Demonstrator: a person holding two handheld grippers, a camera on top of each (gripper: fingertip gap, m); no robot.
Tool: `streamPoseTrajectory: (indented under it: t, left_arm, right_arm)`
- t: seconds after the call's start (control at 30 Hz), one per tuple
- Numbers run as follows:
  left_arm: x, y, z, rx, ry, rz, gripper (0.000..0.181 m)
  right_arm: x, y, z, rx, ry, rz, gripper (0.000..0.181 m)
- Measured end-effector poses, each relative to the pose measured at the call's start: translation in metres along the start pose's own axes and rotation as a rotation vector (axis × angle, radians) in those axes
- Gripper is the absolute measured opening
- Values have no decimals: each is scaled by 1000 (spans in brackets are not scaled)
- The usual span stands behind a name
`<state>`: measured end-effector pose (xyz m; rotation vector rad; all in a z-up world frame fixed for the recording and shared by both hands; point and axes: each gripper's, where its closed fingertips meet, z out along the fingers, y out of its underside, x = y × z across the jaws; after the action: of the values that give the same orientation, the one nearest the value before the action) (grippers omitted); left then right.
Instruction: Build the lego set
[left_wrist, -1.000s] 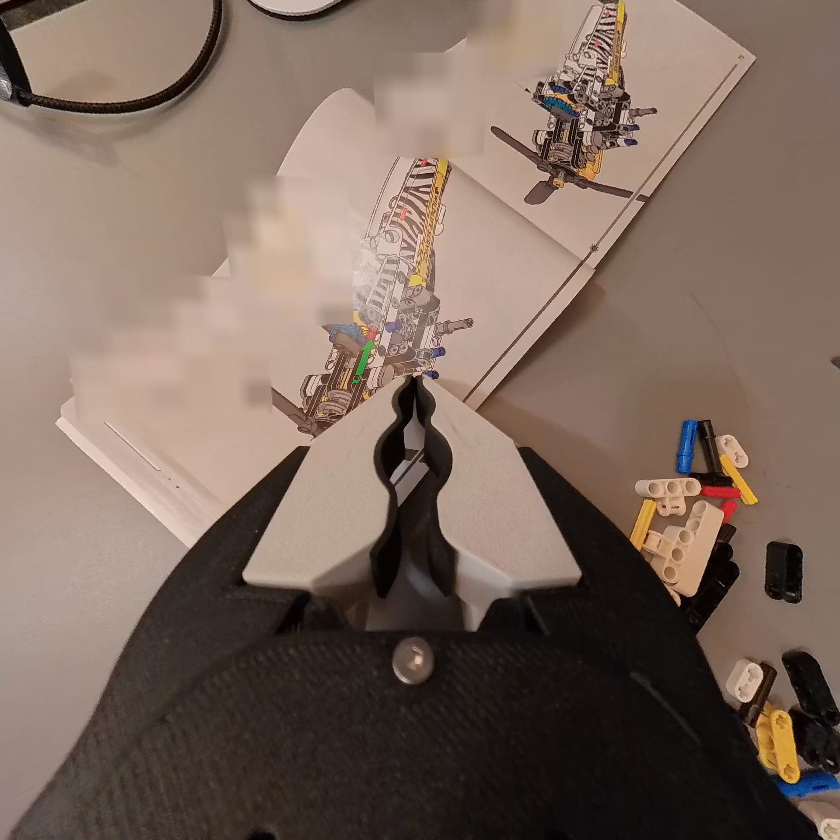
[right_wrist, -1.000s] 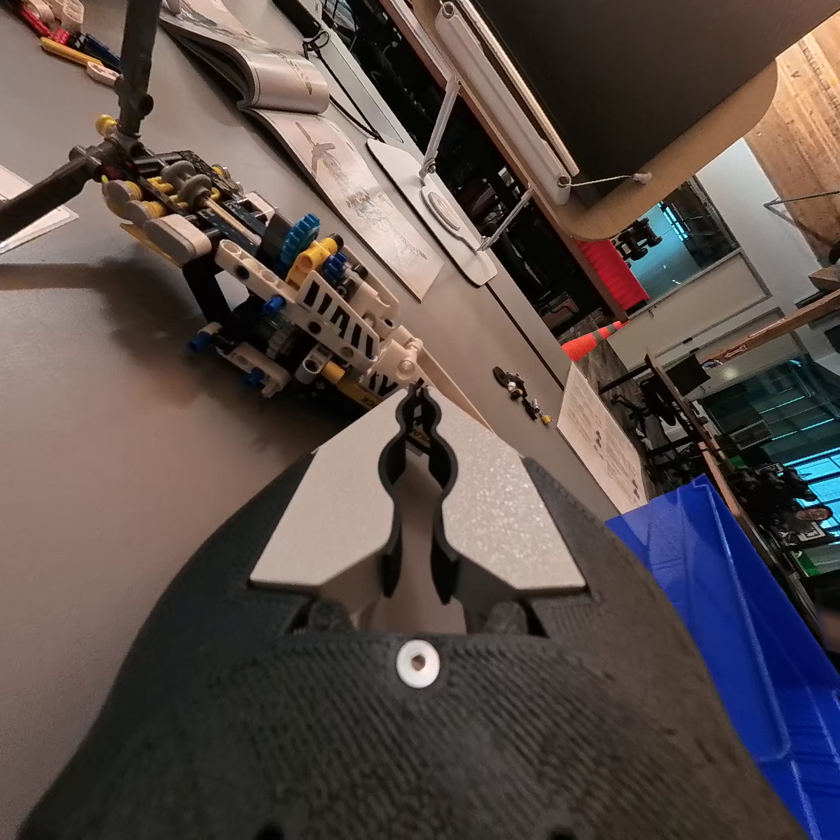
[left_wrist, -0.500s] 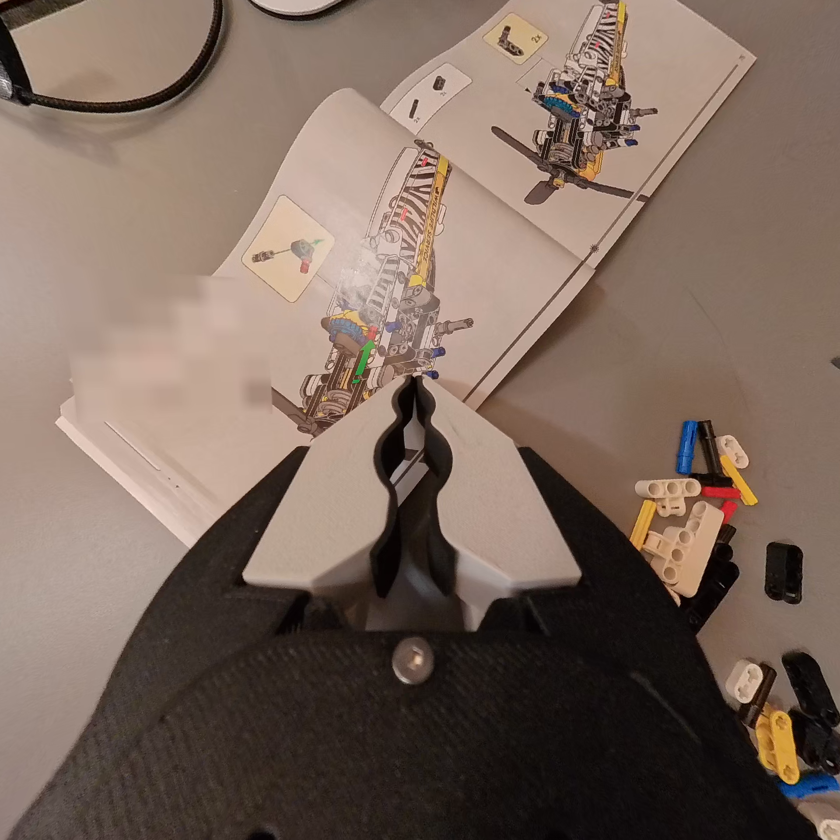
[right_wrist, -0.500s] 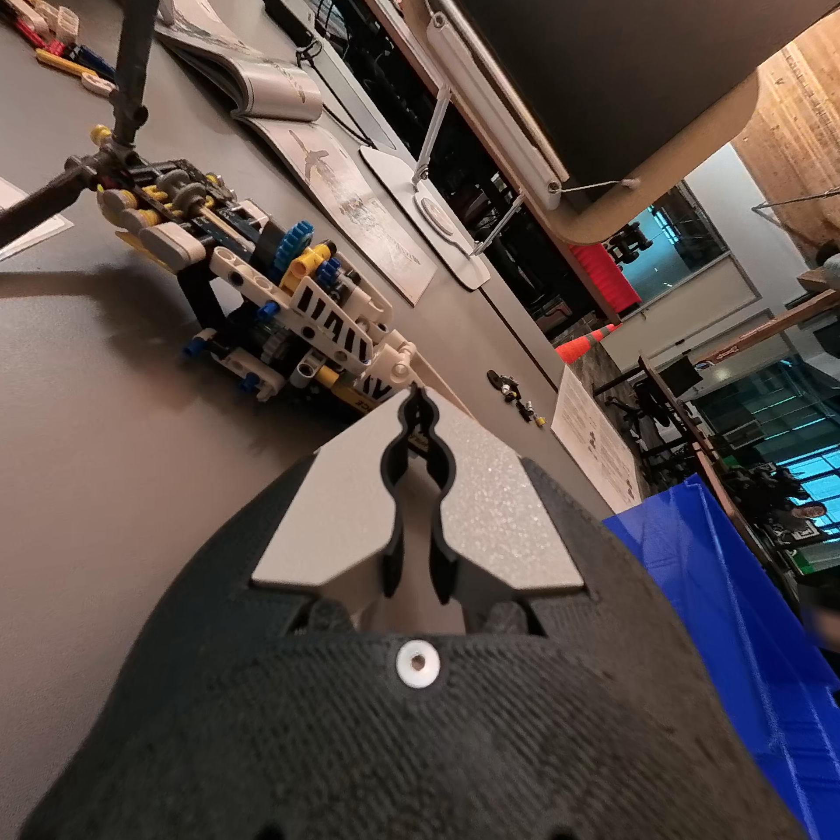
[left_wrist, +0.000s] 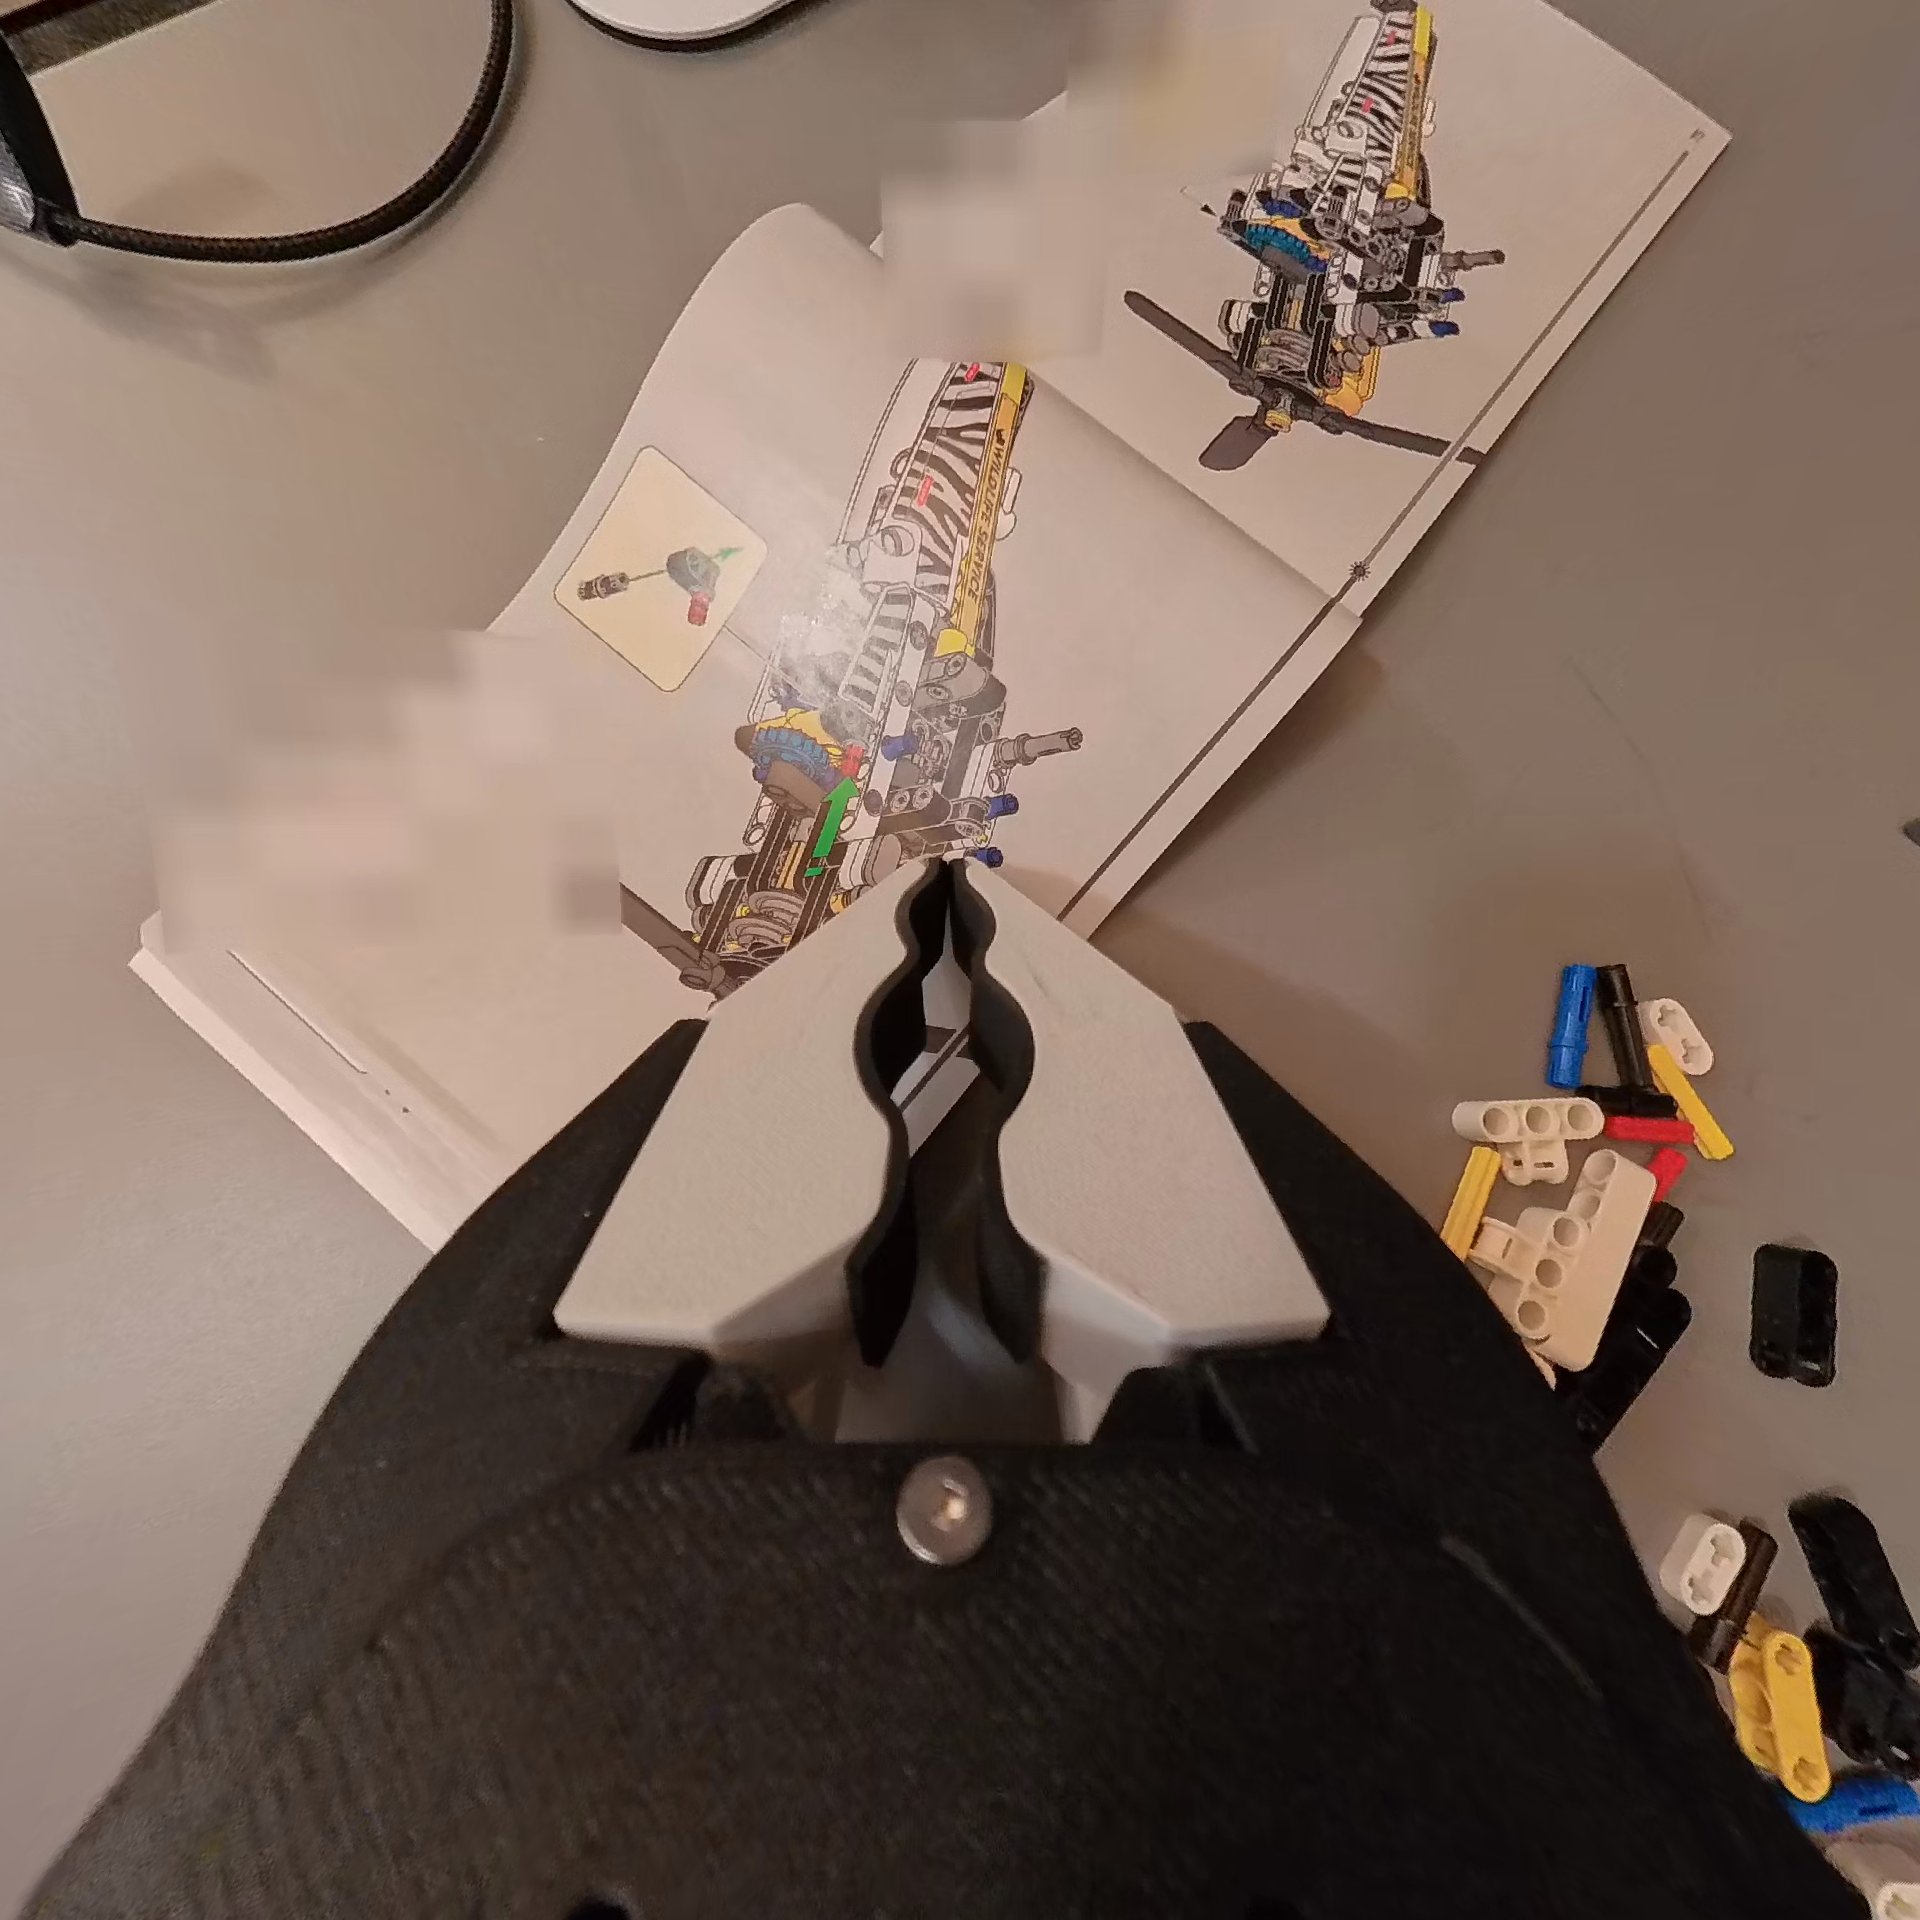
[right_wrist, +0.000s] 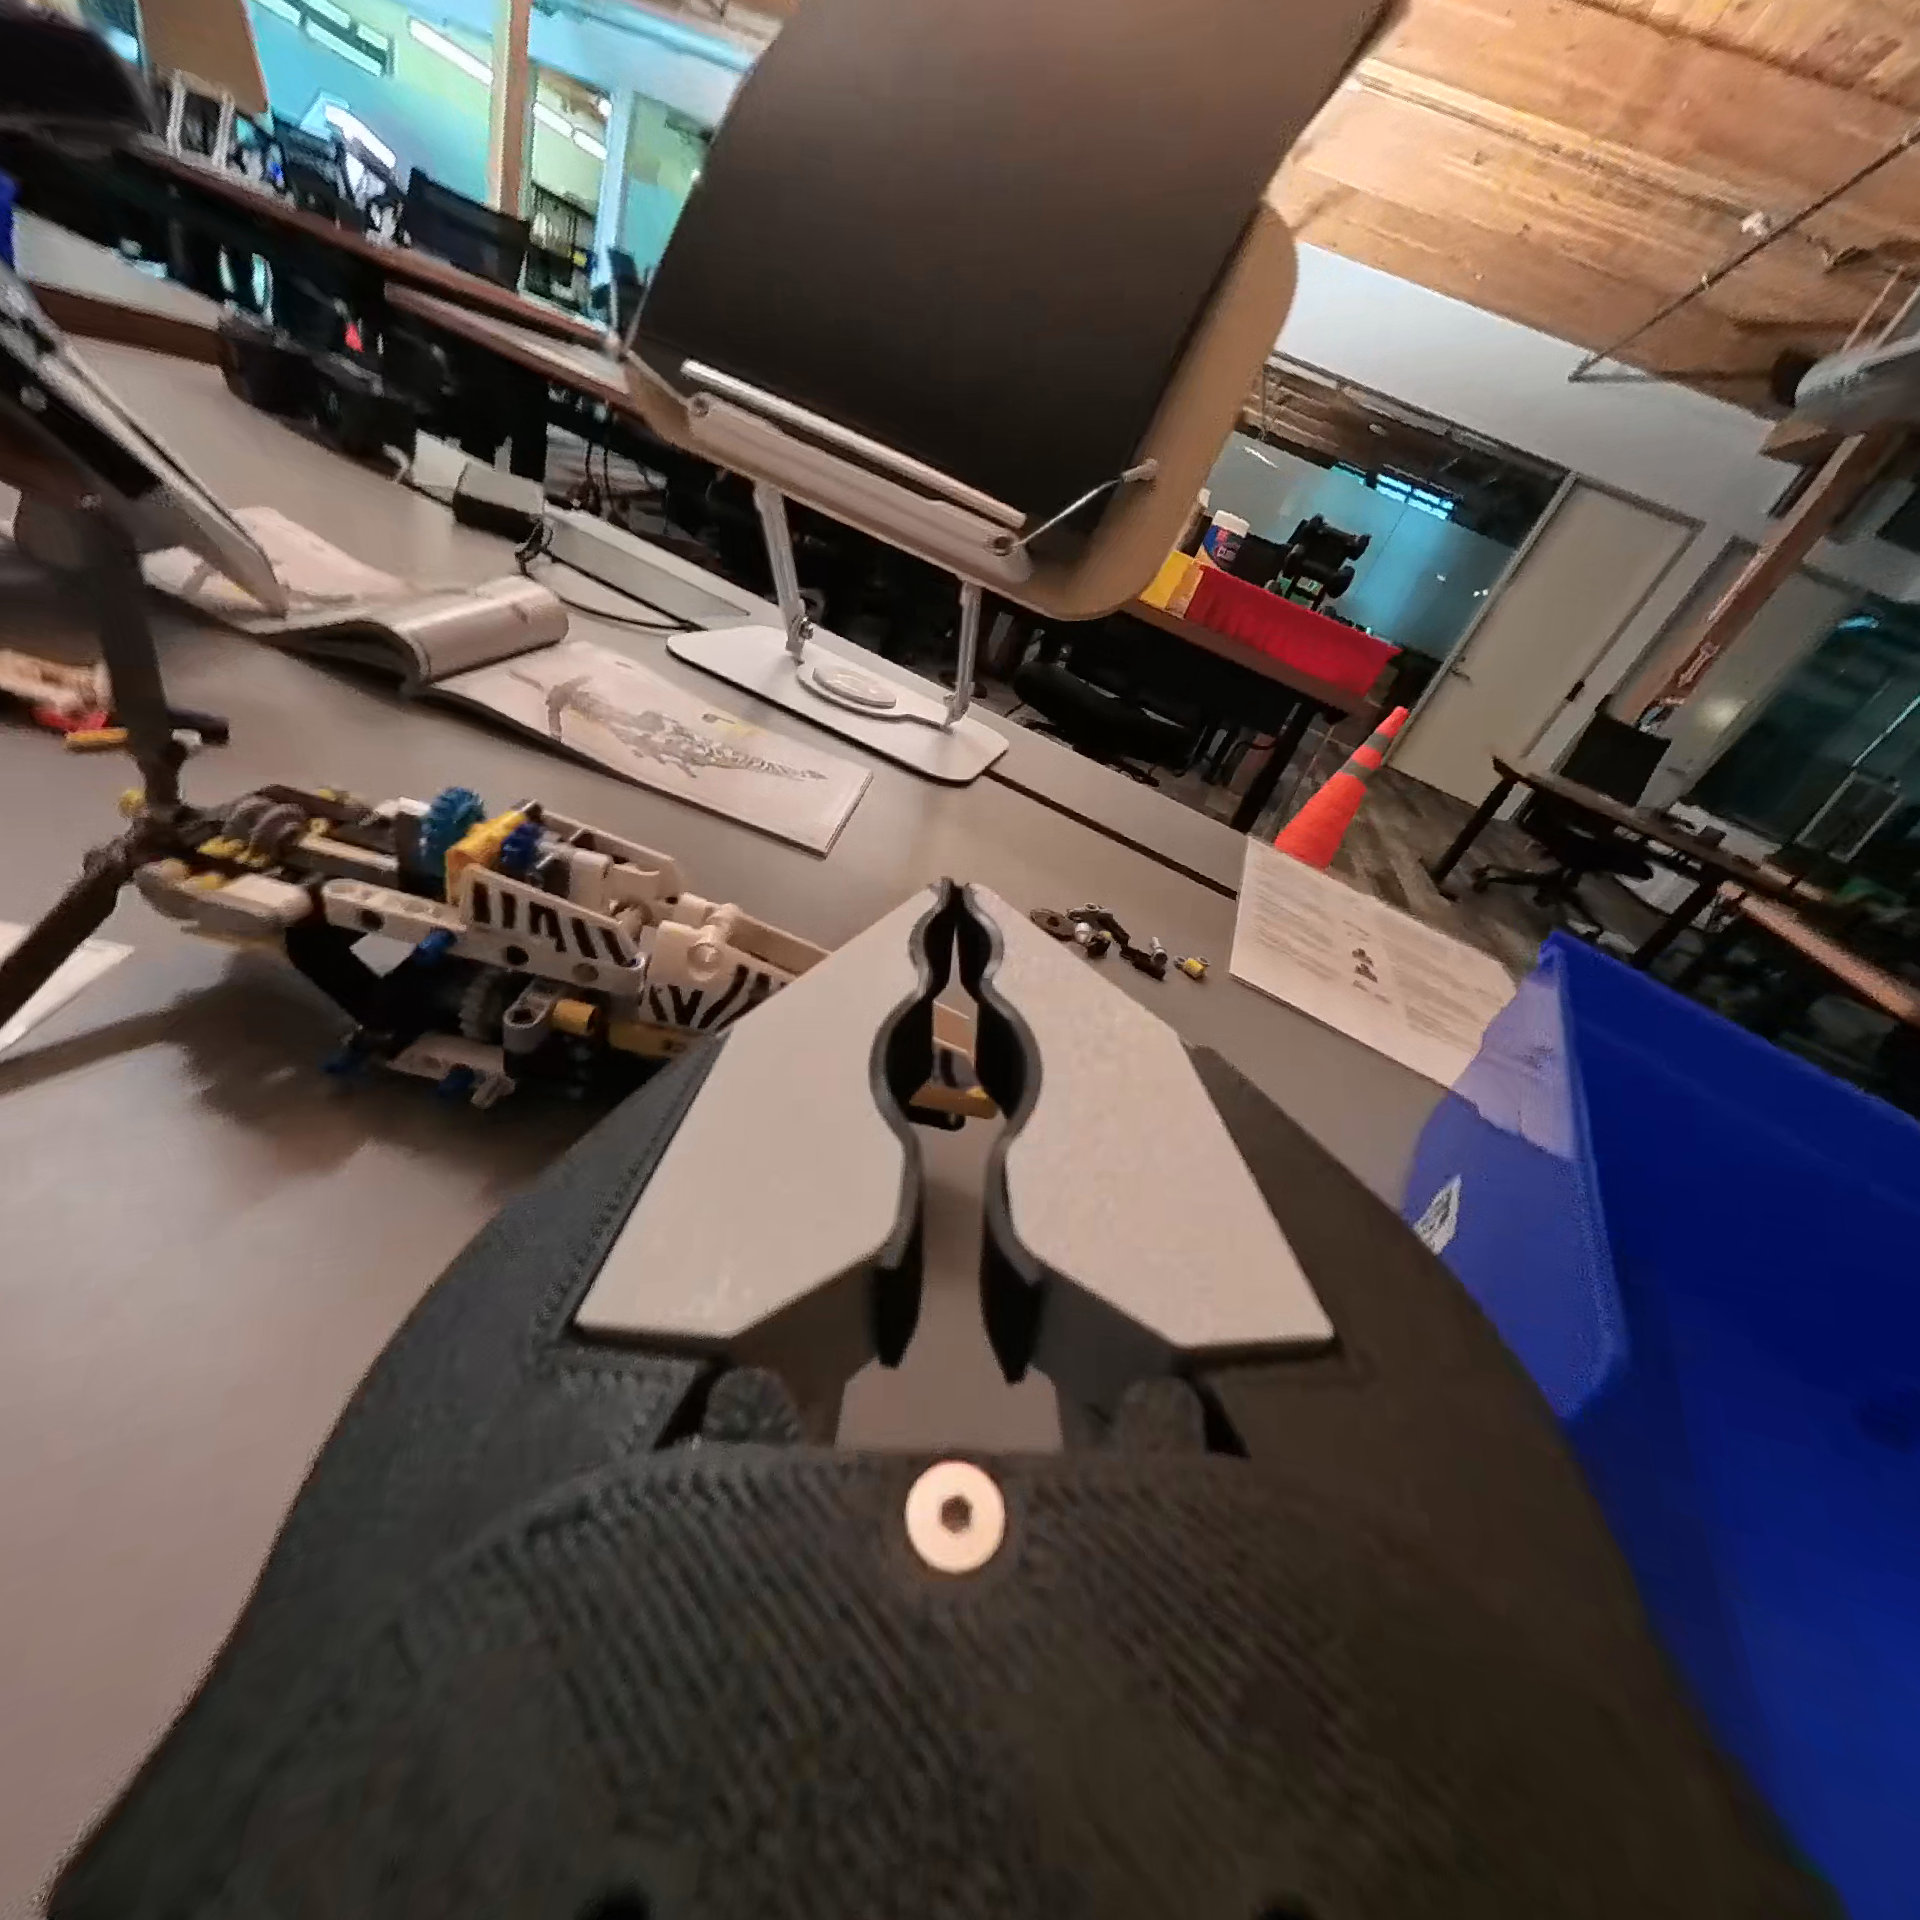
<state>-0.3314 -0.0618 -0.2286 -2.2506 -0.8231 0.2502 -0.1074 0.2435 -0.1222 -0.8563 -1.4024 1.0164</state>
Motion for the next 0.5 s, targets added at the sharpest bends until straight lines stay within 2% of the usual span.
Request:
streamPoseTrajectory:
  t: [0.13,0.5]
  left_arm:
    - [0,0,0,1,2,-5,1]
    - [0,-1,1,3,-1,-6,1]
  right_arm:
    - [-8,2,2,-14,-18,-62,0]
    - [-3,-4,-3,34,-13,-6,0]
